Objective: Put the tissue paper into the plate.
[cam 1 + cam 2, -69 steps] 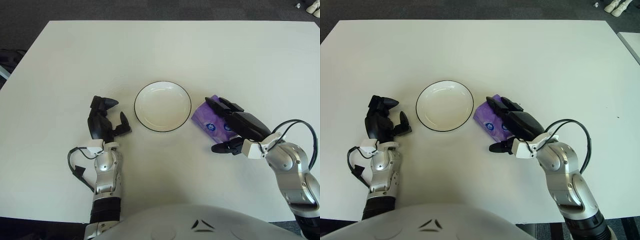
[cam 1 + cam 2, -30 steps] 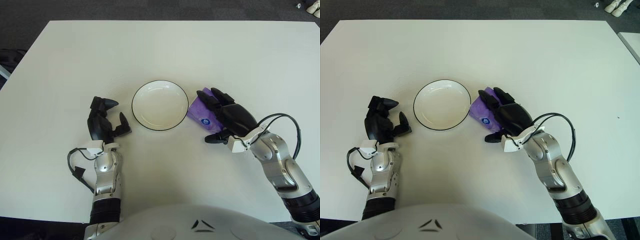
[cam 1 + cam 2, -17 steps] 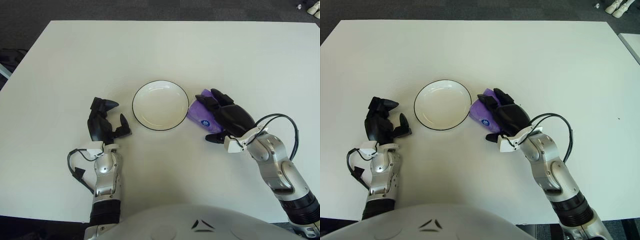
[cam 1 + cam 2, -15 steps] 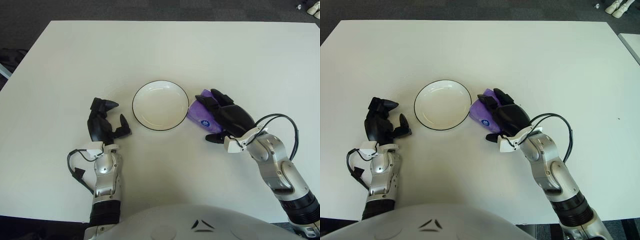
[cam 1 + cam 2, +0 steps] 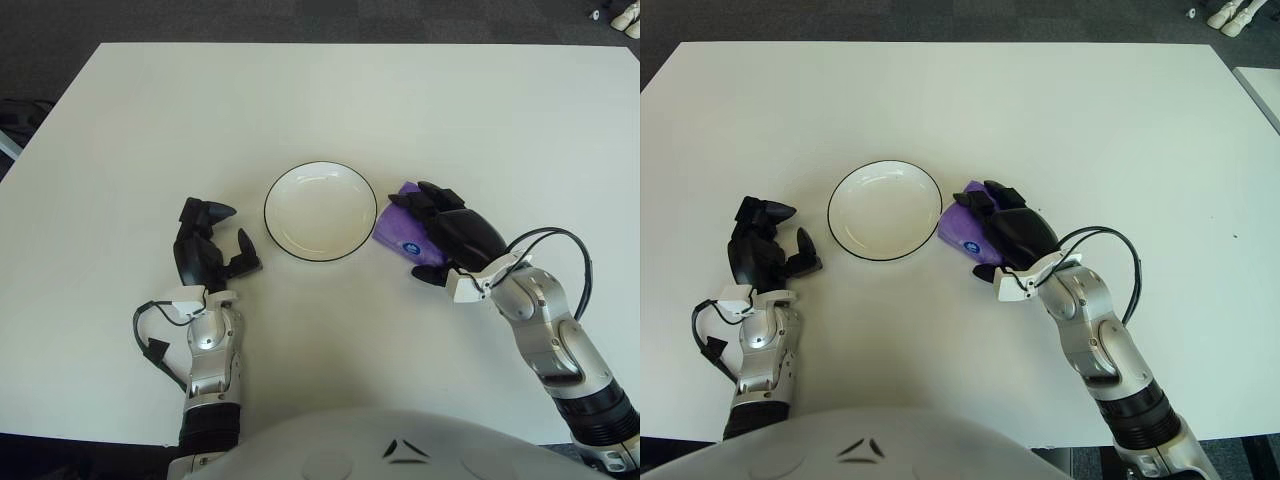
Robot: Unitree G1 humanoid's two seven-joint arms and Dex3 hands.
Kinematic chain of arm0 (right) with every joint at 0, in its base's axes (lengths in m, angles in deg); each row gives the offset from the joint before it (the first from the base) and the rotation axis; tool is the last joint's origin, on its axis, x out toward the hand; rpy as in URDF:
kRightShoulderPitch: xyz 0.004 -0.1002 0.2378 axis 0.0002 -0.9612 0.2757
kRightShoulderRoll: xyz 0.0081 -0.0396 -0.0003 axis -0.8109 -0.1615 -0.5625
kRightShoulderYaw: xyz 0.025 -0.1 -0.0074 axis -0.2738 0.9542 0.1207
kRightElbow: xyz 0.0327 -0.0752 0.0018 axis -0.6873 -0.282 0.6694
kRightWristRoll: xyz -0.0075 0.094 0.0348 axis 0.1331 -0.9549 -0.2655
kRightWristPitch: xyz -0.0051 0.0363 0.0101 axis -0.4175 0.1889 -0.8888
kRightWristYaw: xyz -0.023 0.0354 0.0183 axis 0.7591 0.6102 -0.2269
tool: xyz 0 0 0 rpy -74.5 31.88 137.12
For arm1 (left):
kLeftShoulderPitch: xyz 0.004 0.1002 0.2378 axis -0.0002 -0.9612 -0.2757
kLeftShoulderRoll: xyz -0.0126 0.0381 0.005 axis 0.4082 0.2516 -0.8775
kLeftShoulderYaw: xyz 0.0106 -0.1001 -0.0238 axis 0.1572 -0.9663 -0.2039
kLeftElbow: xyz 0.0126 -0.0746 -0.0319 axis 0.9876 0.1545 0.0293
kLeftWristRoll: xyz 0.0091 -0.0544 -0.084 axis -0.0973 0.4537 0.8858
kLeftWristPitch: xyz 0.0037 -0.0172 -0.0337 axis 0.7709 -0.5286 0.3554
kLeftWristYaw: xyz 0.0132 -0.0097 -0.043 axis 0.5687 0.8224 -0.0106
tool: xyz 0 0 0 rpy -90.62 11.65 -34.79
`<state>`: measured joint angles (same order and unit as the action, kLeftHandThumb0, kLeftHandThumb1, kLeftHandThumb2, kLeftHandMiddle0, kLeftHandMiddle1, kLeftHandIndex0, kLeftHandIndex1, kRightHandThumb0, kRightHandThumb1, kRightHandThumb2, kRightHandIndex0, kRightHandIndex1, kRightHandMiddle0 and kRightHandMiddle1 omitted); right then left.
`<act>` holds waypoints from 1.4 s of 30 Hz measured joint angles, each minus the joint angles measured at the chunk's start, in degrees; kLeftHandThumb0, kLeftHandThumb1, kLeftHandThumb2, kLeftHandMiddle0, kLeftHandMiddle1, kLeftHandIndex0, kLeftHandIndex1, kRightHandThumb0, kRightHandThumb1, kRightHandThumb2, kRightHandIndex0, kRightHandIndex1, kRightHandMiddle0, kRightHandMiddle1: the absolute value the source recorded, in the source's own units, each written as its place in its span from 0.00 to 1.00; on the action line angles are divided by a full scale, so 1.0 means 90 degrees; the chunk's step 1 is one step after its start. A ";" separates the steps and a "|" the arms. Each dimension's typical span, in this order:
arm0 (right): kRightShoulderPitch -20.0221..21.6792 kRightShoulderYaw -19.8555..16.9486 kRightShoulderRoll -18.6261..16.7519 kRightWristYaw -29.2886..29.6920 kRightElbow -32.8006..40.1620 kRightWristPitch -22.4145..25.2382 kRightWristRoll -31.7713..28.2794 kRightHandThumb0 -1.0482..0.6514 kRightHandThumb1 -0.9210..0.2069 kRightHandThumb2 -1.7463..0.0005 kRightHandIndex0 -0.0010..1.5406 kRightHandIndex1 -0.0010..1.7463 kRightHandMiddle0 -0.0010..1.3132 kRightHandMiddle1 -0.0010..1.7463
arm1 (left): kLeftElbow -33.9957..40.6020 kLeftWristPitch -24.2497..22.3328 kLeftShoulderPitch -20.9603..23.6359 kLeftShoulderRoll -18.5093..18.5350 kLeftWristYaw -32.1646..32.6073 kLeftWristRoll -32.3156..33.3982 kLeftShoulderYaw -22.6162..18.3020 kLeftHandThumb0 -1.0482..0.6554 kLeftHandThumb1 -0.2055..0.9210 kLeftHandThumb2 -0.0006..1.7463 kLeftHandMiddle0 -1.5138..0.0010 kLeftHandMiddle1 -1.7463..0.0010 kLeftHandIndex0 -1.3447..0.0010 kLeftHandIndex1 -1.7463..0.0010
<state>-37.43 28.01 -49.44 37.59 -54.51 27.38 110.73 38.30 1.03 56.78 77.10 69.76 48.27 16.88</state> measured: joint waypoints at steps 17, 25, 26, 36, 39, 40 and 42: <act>0.0013 -0.0069 -0.0057 0.0392 -0.0269 -0.0073 -0.0362 0.58 0.59 0.24 0.21 0.96 0.36 1.00 | 0.0031 -0.0068 -0.0010 0.0001 0.0021 -0.0022 0.0011 0.61 0.24 0.93 0.48 0.00 0.57 0.00; 0.0003 -0.0111 -0.0210 0.0650 -0.0387 -0.0067 -0.0511 0.61 0.75 0.10 0.51 0.97 0.44 1.00 | 0.0078 -0.0122 -0.0010 0.0001 0.0082 -0.0020 0.0021 0.61 0.25 0.92 0.49 0.00 0.58 0.00; -0.0004 -0.0118 -0.0233 0.0693 -0.0412 -0.0068 -0.0512 0.61 0.76 0.09 0.52 0.96 0.45 1.00 | 0.0079 -0.0126 -0.0010 0.0001 0.0083 -0.0019 0.0021 0.61 0.26 0.92 0.49 0.00 0.58 0.00; -0.0320 -0.0262 -0.0745 0.1289 -0.0410 -0.0022 -0.0679 0.61 0.83 0.06 0.60 0.91 0.47 1.00 | 0.0091 -0.0147 -0.0013 0.0001 0.0083 0.0005 0.0020 0.61 0.34 0.85 0.53 0.01 0.64 0.00; -0.0399 -0.0358 -0.0875 0.1359 -0.0407 -0.0024 -0.0887 0.61 0.83 0.05 0.60 0.91 0.48 1.00 | 0.0088 -0.0151 -0.0013 0.0002 0.0089 -0.0001 0.0020 0.61 0.36 0.84 0.54 0.01 0.64 0.00; -0.0420 -0.0398 -0.0924 0.1377 -0.0407 -0.0026 -0.0991 0.61 0.84 0.05 0.60 0.92 0.48 1.00 | 0.0084 -0.0151 -0.0014 0.0002 0.0092 -0.0004 0.0020 0.61 0.36 0.84 0.54 0.01 0.64 0.00; -0.0458 -0.0515 -0.1038 0.1384 -0.0409 -0.0032 -0.1290 0.61 0.84 0.05 0.60 0.92 0.48 1.00 | 0.0077 -0.0150 -0.0014 0.0002 0.0100 -0.0008 0.0018 0.61 0.36 0.83 0.55 0.01 0.65 0.00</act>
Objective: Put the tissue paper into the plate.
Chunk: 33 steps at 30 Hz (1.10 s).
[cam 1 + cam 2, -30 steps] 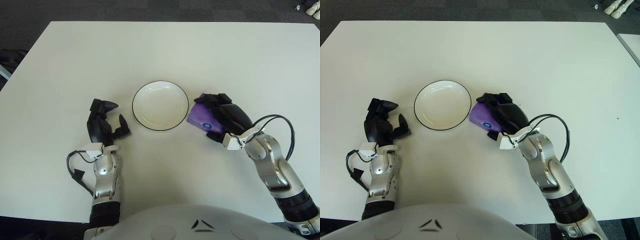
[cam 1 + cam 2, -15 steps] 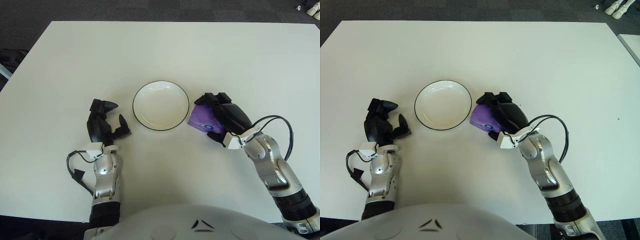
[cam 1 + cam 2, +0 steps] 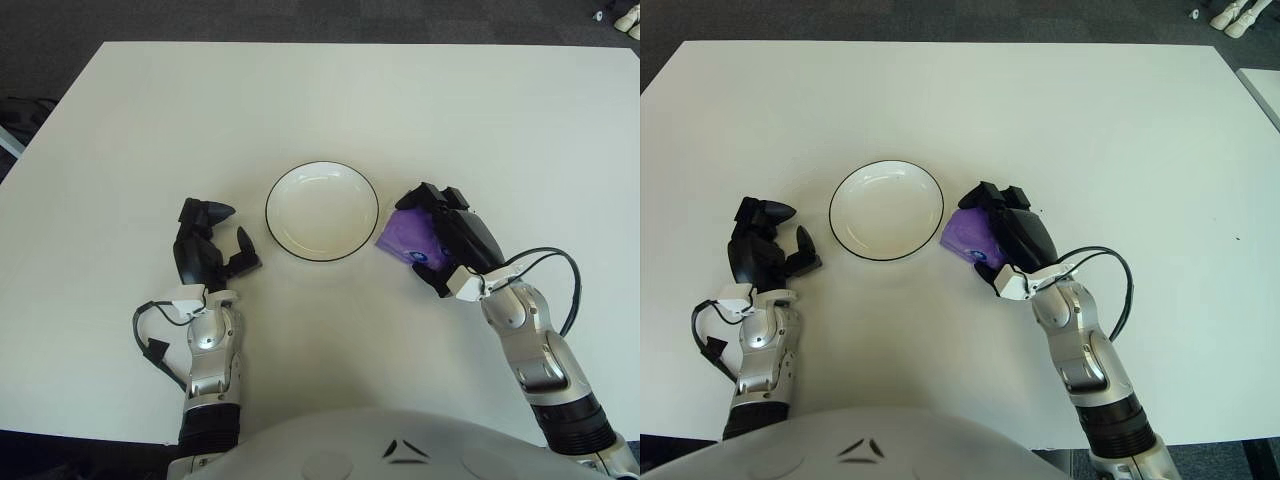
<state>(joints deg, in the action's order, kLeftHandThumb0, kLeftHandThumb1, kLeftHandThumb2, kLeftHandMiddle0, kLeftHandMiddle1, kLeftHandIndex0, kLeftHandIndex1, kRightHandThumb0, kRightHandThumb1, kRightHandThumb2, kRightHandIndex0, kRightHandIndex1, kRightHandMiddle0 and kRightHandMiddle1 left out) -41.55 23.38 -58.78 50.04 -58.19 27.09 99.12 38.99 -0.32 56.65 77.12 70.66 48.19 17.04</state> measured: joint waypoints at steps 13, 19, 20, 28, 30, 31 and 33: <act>-0.0026 -0.0905 -0.0832 -0.0050 -0.0671 -0.0833 -0.2549 0.62 0.90 0.00 0.62 0.93 0.52 1.00 | -0.0033 0.0081 -0.0005 0.0005 -0.0004 0.0005 -0.0066 0.61 0.35 0.84 0.55 0.00 0.64 0.00; -0.0009 -0.1060 -0.1258 -0.0267 -0.1201 -0.1608 -0.3732 0.62 0.89 0.00 0.61 0.95 0.52 1.00 | -0.0072 0.0147 0.0006 0.0007 -0.0036 0.0005 -0.0099 0.61 0.31 0.88 0.52 0.00 0.62 0.00; 0.0002 -0.1086 -0.1321 -0.0338 -0.1233 -0.1607 -0.3937 0.62 0.89 0.00 0.61 0.95 0.52 1.00 | -0.0077 0.0156 0.0010 0.0008 -0.0044 0.0005 -0.0100 0.61 0.31 0.88 0.52 0.00 0.61 0.00; 0.0026 -0.1301 -0.1694 -0.0553 -0.1124 -0.0926 -0.5311 0.62 0.89 0.00 0.61 0.95 0.52 1.00 | -0.0130 0.0223 0.0055 0.0018 -0.0113 0.0003 -0.0127 0.61 0.23 0.94 0.47 0.00 0.56 0.00; 0.0026 -0.1371 -0.1767 -0.0553 -0.1057 -0.0727 -0.5593 0.62 0.90 0.00 0.61 0.95 0.52 1.00 | -0.0155 0.0233 0.0073 0.0027 -0.0129 0.0003 -0.0138 0.61 0.22 0.94 0.47 0.00 0.56 0.00; 0.0026 -0.1400 -0.1798 -0.0552 -0.1029 -0.0645 -0.5714 0.62 0.90 0.00 0.61 0.95 0.52 1.00 | -0.0167 0.0238 0.0083 0.0032 -0.0140 0.0003 -0.0142 0.61 0.22 0.94 0.47 0.00 0.56 0.00; 0.0028 -0.1462 -0.1862 -0.0540 -0.0984 -0.0483 -0.5924 0.62 0.89 0.00 0.61 0.95 0.52 1.00 | -0.0193 0.0257 0.0106 0.0051 -0.0163 0.0004 -0.0146 0.61 0.23 0.93 0.47 0.00 0.57 0.00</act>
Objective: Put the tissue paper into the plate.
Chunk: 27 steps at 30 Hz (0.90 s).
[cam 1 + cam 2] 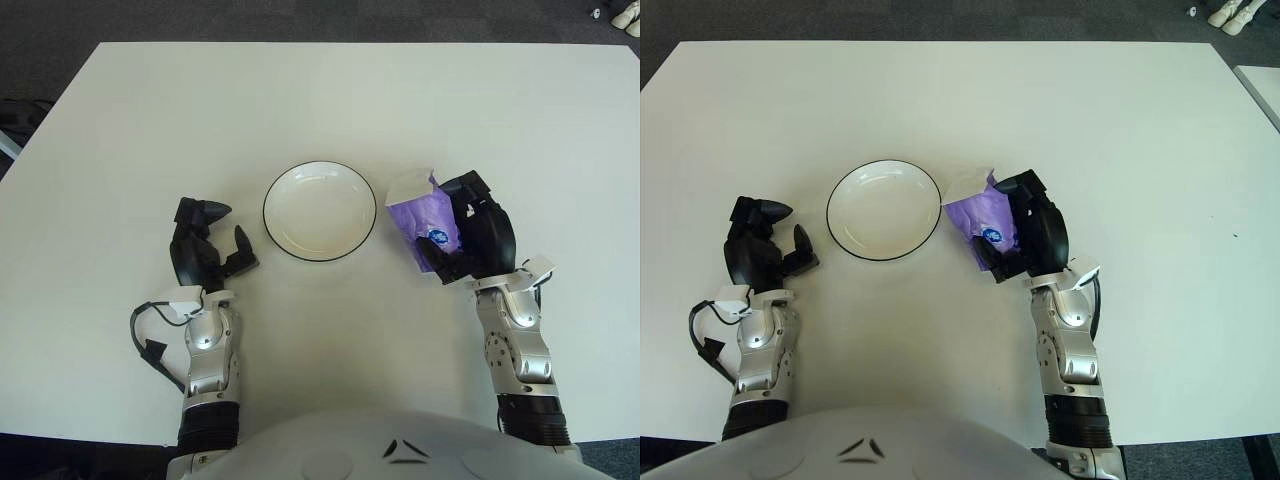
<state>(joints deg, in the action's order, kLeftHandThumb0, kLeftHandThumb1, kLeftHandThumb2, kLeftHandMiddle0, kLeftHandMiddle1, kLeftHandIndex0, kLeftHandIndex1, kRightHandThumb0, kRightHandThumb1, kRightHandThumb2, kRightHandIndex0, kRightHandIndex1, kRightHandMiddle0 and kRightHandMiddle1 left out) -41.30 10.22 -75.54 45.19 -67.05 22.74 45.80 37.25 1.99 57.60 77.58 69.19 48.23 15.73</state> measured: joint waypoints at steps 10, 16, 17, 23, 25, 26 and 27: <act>0.0082 -0.0255 -0.0318 0.0126 0.0086 0.0523 -0.0719 0.62 0.90 0.00 0.62 0.94 0.52 1.00 | -0.0069 0.0010 0.0089 0.0034 -0.0066 -0.0015 -0.0012 0.61 0.25 0.92 0.49 0.00 0.57 0.00; 0.0239 -0.0357 -0.0407 0.0156 0.0073 0.0691 -0.0858 0.62 0.90 0.00 0.63 0.93 0.52 1.00 | -0.0096 -0.0017 0.0139 0.0036 -0.0052 -0.0027 -0.0040 0.61 0.20 0.96 0.46 0.00 0.54 0.00; 0.0282 -0.0360 -0.0418 0.0187 0.0071 0.0724 -0.0854 0.62 0.90 0.00 0.63 0.93 0.52 1.00 | -0.0105 -0.0021 0.0154 0.0037 -0.0048 -0.0031 -0.0047 0.61 0.20 0.96 0.46 0.00 0.54 0.00; 0.0668 -0.0274 -0.0485 0.0376 0.0060 0.0933 -0.0723 0.62 0.90 0.00 0.62 0.94 0.52 1.00 | -0.0166 -0.0023 0.0235 0.0052 -0.0011 -0.0059 -0.0061 0.61 0.18 0.97 0.45 0.00 0.53 0.00; 0.0808 -0.0203 -0.0478 0.0358 0.0060 0.0942 -0.0625 0.62 0.90 0.00 0.62 0.94 0.52 1.00 | -0.0180 -0.0017 0.0257 0.0057 -0.0011 -0.0063 -0.0060 0.61 0.18 0.97 0.44 0.00 0.53 0.00; 0.0881 -0.0179 -0.0466 0.0336 0.0060 0.0941 -0.0578 0.62 0.90 0.00 0.62 0.94 0.52 1.00 | -0.0186 -0.0015 0.0267 0.0059 -0.0011 -0.0064 -0.0060 0.61 0.17 0.97 0.44 0.00 0.53 0.00; 0.0957 -0.0148 -0.0448 0.0300 0.0060 0.0934 -0.0531 0.62 0.90 0.00 0.62 0.94 0.52 1.00 | -0.0192 -0.0013 0.0276 0.0061 -0.0011 -0.0066 -0.0058 0.61 0.17 0.97 0.44 0.00 0.53 0.00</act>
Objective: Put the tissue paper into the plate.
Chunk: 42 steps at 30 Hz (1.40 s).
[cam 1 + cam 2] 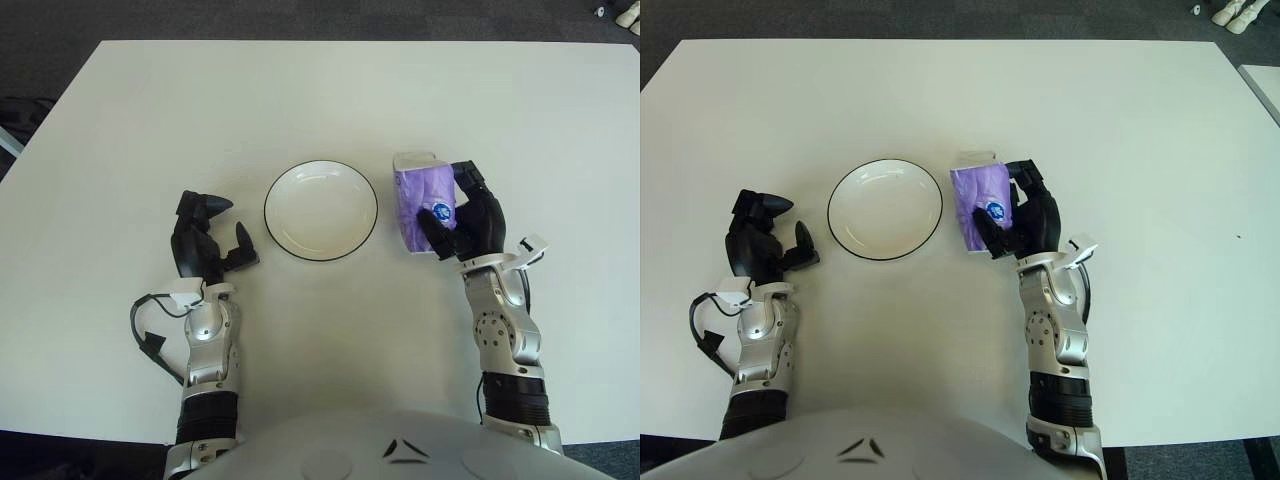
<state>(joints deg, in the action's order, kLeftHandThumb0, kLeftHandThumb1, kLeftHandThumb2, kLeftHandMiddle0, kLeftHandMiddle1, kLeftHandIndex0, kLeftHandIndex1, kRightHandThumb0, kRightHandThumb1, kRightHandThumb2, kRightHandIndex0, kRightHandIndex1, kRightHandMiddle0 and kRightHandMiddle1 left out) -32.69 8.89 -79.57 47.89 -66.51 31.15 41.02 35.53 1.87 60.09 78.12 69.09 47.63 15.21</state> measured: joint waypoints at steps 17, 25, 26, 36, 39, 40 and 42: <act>0.1297 0.0637 0.0719 -0.0808 -0.0281 -0.0518 0.1303 0.62 0.89 0.00 0.60 0.96 0.53 1.00 | -0.0137 0.0022 0.0160 0.0006 0.0180 -0.0115 0.0012 0.61 0.17 0.98 0.44 0.00 0.53 0.00; 0.1541 0.0957 0.0835 -0.1037 -0.0667 -0.1611 0.2194 0.62 0.89 0.00 0.59 0.97 0.53 1.00 | -0.0209 0.0134 0.0241 0.0010 0.0179 -0.0098 0.0013 0.61 0.21 0.95 0.46 0.00 0.55 0.00; 0.1568 0.0974 0.0868 -0.1054 -0.0699 -0.1711 0.2295 0.62 0.88 0.00 0.59 0.97 0.53 1.00 | -0.0216 0.0142 0.0249 0.0011 0.0179 -0.0091 0.0013 0.61 0.21 0.95 0.46 0.00 0.55 0.00; 0.1875 0.1207 0.1231 -0.1123 -0.1013 -0.2306 0.3076 0.62 0.88 0.00 0.57 1.00 0.53 0.99 | -0.0256 0.0205 0.0292 0.0014 0.0180 -0.0084 0.0010 0.61 0.21 0.95 0.46 0.00 0.55 0.00; 0.1971 0.1316 0.1285 -0.1224 -0.1111 -0.2406 0.3183 0.62 0.88 0.00 0.57 1.00 0.54 0.99 | -0.0268 0.0216 0.0306 0.0016 0.0193 -0.0089 0.0011 0.61 0.19 0.96 0.45 0.00 0.54 0.00; 0.2007 0.1355 0.1307 -0.1270 -0.1136 -0.2430 0.3219 0.62 0.88 0.00 0.57 1.00 0.54 0.99 | -0.0272 0.0217 0.0313 0.0016 0.0204 -0.0094 0.0011 0.61 0.19 0.96 0.45 0.00 0.54 0.00; 0.2070 0.1423 0.1342 -0.1338 -0.1188 -0.2497 0.3273 0.62 0.88 0.00 0.57 1.00 0.54 0.99 | -0.0282 0.0217 0.0326 0.0016 0.0237 -0.0109 0.0012 0.61 0.17 0.97 0.44 0.00 0.53 0.00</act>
<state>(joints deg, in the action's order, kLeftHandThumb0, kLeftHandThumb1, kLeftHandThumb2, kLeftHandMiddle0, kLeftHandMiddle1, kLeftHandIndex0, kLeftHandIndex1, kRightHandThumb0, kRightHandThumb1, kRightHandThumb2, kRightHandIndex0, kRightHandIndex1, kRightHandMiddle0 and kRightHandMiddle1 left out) -14.06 21.70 -67.49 35.85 -77.20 8.68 70.48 32.99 3.82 63.02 78.26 71.22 46.65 15.32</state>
